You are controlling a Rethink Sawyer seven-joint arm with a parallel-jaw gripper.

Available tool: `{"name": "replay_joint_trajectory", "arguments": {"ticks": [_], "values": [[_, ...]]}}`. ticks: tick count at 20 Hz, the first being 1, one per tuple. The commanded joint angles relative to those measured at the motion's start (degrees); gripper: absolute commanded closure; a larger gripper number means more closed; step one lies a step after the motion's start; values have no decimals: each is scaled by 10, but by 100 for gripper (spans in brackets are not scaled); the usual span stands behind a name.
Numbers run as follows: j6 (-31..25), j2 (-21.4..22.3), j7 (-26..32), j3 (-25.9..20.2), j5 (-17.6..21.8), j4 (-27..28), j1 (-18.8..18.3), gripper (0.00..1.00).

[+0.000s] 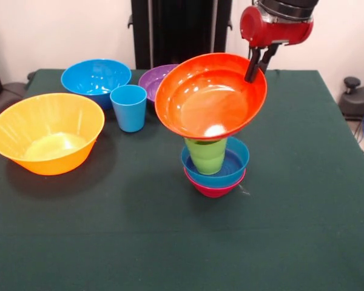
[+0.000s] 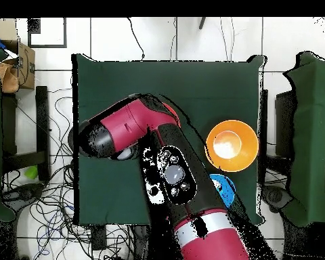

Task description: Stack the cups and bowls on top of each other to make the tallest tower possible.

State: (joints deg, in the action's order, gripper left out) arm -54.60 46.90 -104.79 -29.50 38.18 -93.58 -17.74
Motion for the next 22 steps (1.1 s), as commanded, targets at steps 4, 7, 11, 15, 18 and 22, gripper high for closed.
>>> {"name": "replay_joint_trajectory", "arguments": {"ticks": [4, 7, 11, 15, 18, 22], "values": [[-33, -7, 60, 5, 7, 9, -7, 100], [-24, -6, 63, 6, 11, 4, -11, 100], [-2, -21, 64, 10, 32, 7, -15, 100], [12, -28, 69, 13, 45, 5, -20, 100], [12, -30, 68, 13, 46, 6, -21, 100], [15, -39, 60, 15, 54, 14, -17, 100]]}}
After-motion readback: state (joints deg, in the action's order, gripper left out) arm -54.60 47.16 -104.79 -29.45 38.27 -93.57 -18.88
